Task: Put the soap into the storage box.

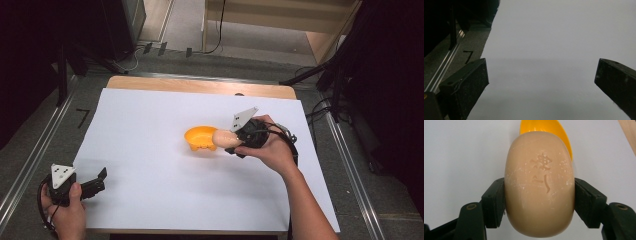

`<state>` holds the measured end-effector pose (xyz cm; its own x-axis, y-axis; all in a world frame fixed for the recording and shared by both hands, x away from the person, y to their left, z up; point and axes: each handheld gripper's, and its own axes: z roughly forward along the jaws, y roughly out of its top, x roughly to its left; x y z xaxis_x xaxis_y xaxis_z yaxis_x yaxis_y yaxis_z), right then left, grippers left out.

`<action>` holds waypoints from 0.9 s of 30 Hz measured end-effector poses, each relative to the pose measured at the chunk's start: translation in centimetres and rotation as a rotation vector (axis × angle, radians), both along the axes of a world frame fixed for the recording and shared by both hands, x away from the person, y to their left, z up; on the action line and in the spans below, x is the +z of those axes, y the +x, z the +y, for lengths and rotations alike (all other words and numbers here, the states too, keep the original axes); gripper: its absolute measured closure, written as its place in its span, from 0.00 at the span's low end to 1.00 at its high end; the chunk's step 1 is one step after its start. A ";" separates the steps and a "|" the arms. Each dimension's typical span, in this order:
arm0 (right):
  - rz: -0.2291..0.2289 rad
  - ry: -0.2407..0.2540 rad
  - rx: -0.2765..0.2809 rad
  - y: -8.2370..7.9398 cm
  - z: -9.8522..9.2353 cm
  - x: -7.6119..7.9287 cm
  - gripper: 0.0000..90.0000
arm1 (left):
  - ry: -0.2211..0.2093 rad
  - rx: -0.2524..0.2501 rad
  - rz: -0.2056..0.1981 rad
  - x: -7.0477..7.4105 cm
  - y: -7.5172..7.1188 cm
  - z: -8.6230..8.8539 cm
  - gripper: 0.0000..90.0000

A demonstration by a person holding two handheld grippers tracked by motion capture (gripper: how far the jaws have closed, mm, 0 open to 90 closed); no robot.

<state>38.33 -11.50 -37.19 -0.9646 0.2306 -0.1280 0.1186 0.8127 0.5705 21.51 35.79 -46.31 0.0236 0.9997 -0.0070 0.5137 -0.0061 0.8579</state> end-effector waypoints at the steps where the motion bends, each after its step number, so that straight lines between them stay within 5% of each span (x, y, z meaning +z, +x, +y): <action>1: 0.002 -0.002 0.002 0.1 0.2 0.0 0.37 | 0.000 0.001 0.000 0.0 0.0 0.0 0.00; 27: 0.044 -0.042 0.110 3.4 4.5 -0.6 0.37 | -0.001 -0.004 0.007 0.0 0.1 0.0 0.00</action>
